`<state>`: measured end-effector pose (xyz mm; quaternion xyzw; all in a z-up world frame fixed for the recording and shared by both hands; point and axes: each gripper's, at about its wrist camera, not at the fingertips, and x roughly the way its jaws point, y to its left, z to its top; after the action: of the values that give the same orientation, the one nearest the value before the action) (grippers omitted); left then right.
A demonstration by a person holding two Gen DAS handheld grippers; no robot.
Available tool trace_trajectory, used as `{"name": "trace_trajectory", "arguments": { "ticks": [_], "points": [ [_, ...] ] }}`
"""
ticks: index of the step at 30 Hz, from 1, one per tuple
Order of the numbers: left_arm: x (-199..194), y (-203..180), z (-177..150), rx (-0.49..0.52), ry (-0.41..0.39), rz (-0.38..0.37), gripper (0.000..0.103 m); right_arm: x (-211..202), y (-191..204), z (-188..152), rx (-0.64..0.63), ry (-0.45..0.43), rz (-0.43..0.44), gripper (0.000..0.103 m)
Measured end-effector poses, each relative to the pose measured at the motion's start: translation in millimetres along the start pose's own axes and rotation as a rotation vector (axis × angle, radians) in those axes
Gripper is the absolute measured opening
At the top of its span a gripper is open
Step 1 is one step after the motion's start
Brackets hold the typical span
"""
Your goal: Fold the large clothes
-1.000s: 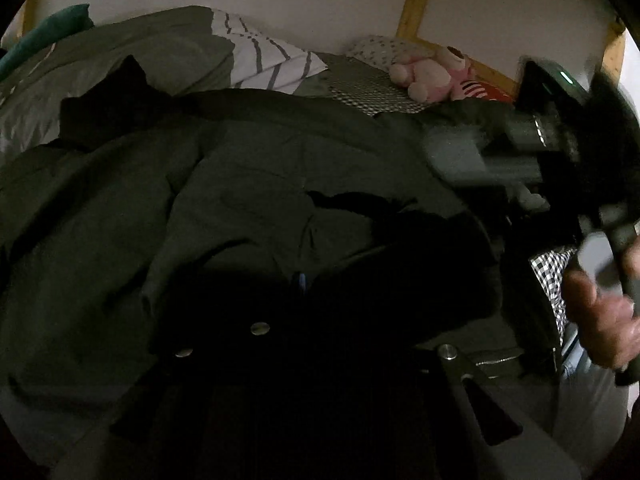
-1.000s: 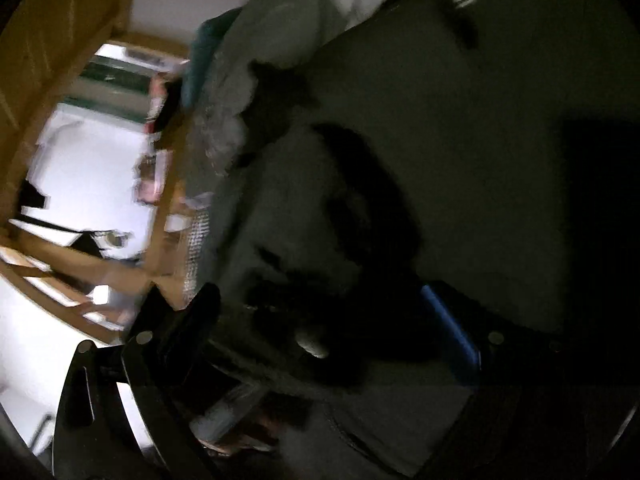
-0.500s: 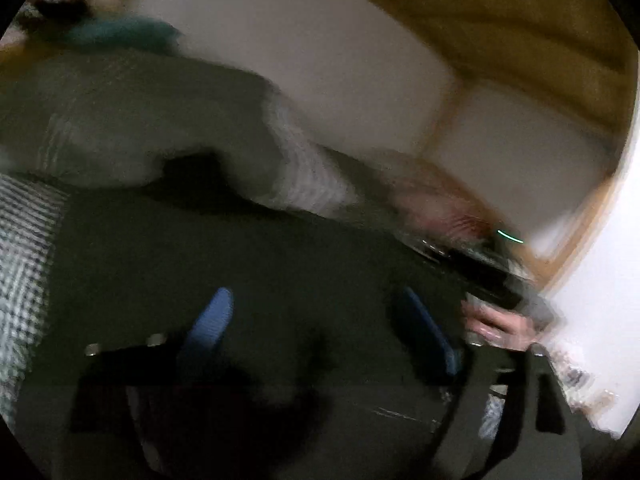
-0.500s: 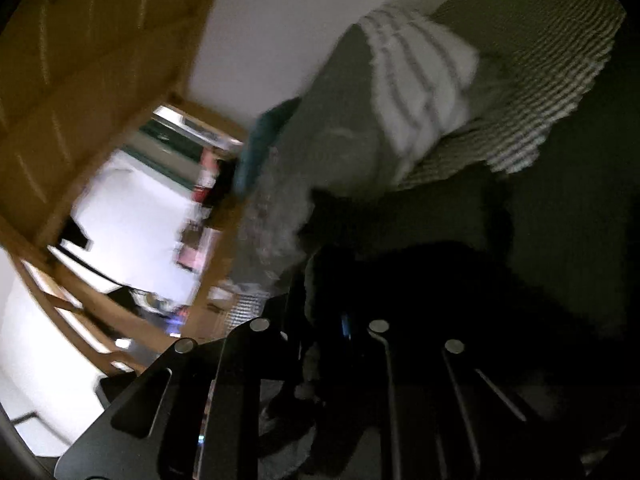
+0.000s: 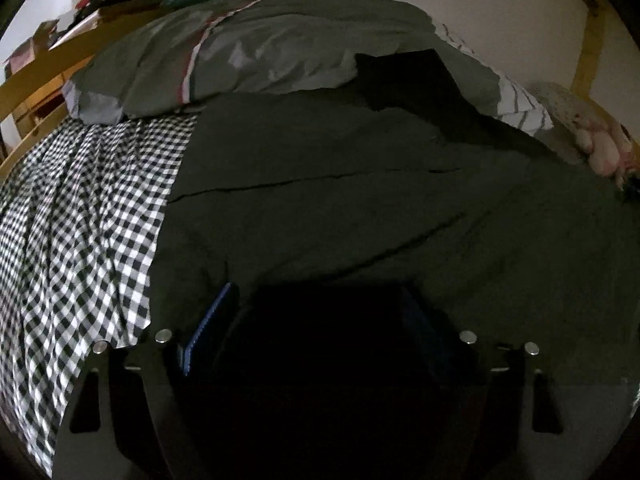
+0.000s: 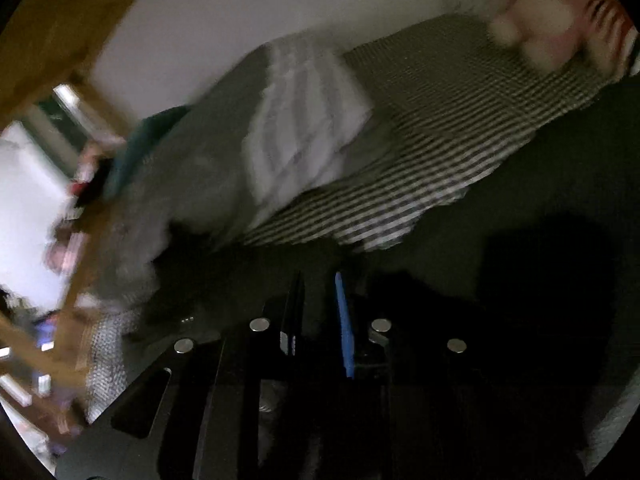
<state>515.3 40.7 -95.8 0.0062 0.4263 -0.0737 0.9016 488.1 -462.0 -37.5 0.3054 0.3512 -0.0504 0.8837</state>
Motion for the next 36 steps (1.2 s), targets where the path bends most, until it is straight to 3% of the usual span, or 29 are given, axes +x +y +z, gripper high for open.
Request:
{"name": "trace_trajectory", "arguments": {
  "ticks": [2, 3, 4, 7, 10, 12, 14, 17, 22, 23, 24, 26, 28, 31, 34, 36],
  "points": [
    [-24, 1, 7, -0.055, -0.034, -0.045, 0.079, -23, 8, 2, -0.064, -0.053, -0.024, 0.043],
    [-40, -3, 13, -0.068, -0.072, -0.079, 0.079, -41, 23, -2, -0.132, -0.096, -0.036, 0.073],
    [-54, -9, 19, -0.064, -0.112, -0.098, 0.080, -52, 39, -8, -0.189, -0.107, -0.033, 0.093],
    [-76, -41, 39, 0.029, -0.215, -0.053, 0.094, -44, 97, -46, -0.373, -0.018, -0.014, 0.094],
    [-23, -63, 45, 0.153, -0.145, 0.179, 0.094, 1, 147, -104, -0.499, 0.089, -0.037, 0.093],
    [5, -53, 39, 0.141, -0.100, 0.214, 0.094, 41, 171, -142, -0.582, 0.165, -0.101, 0.092],
    [37, -31, 29, 0.095, -0.013, 0.186, 0.095, 66, 178, -166, -0.637, 0.197, -0.170, 0.092],
    [41, -18, 31, 0.054, 0.000, 0.136, 0.096, 84, 172, -178, -0.660, 0.213, -0.228, 0.092],
    [45, -14, 28, 0.052, 0.012, 0.117, 0.097, 67, 131, -151, -0.661, 0.154, -0.436, 0.088],
    [46, -14, 29, 0.051, 0.015, 0.114, 0.097, 64, 115, -141, -0.614, 0.167, -0.424, 0.085],
    [48, -15, 30, 0.053, 0.016, 0.116, 0.097, 60, 106, -134, -0.574, 0.190, -0.390, 0.074],
    [48, -18, 30, 0.061, 0.014, 0.126, 0.097, 51, 108, -128, -0.561, 0.185, -0.398, 0.070],
    [47, -19, 28, 0.064, 0.013, 0.131, 0.097, 38, 124, -130, -0.547, 0.141, -0.393, 0.081],
    [48, -17, 30, 0.066, 0.012, 0.135, 0.097, 30, 166, -152, -0.652, 0.098, -0.295, 0.091],
    [48, -17, 29, 0.066, 0.012, 0.133, 0.097, 52, 195, -188, -0.789, 0.155, -0.282, 0.091],
    [48, -16, 30, 0.064, 0.011, 0.131, 0.097, 71, 185, -196, -0.787, 0.214, -0.298, 0.092]
  ]
}}
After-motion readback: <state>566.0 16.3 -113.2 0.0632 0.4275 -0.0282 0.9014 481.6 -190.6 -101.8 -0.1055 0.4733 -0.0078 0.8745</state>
